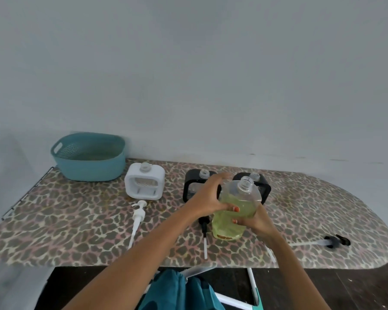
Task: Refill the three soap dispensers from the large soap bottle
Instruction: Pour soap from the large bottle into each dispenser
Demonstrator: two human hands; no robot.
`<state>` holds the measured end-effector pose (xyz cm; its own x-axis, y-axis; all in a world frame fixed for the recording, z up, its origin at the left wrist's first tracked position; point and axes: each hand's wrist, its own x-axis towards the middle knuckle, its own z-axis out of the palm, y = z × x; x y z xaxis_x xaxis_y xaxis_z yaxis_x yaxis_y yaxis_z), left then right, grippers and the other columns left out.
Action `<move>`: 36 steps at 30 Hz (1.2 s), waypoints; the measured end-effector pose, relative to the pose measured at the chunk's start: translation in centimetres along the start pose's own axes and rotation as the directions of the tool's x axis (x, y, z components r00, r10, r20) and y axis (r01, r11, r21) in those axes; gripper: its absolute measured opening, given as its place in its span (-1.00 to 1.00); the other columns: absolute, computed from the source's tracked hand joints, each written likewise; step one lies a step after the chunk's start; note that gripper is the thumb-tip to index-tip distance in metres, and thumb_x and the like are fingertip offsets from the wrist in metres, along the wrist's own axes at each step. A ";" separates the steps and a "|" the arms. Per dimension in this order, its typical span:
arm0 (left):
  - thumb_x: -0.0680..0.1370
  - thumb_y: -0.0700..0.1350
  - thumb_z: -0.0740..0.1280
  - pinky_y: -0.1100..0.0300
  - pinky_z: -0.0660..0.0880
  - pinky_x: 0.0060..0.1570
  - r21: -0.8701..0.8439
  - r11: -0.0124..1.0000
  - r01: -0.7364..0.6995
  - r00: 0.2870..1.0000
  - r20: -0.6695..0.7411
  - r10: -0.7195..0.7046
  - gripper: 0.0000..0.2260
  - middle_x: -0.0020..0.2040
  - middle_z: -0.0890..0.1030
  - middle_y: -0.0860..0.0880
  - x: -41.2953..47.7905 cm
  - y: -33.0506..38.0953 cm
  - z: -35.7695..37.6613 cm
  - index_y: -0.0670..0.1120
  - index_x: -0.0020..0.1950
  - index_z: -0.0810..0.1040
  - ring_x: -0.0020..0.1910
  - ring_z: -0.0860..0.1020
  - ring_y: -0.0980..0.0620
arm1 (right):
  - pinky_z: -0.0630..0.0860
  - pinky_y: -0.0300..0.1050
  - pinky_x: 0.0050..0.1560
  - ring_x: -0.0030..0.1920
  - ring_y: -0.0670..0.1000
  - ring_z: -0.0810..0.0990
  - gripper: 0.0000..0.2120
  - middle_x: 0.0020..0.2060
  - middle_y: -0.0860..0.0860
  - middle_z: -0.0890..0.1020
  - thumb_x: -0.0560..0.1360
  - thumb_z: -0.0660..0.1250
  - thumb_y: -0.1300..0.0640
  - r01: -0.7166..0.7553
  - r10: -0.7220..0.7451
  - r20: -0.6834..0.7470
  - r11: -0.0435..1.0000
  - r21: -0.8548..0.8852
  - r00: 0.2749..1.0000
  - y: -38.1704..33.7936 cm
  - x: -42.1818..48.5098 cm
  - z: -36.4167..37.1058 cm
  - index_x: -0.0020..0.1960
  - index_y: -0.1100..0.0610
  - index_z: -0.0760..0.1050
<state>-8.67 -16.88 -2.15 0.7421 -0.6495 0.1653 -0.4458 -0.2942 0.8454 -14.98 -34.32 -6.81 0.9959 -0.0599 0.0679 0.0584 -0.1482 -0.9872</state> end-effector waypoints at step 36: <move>0.29 -0.24 0.51 0.52 0.44 -0.28 -0.304 0.949 0.088 0.765 -0.589 -0.260 -0.52 -0.06 0.53 0.15 -4.8 -10.9 -17.1 0.00 0.13 0.43 -0.19 0.52 0.41 | 0.58 -0.27 -0.28 -0.14 -0.06 0.67 -0.47 -0.15 -0.02 0.69 0.09 0.47 0.34 0.012 -0.017 -0.165 0.999 -0.031 0.986 0.3 -0.7 1.6 0.03 0.12 0.48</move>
<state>1.20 1.42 -3.46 0.9784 -0.0077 0.2063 -0.2057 -0.1229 0.9709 -15.50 -32.72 -7.35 0.9696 -0.2196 0.1079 0.0685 -0.1799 -0.9813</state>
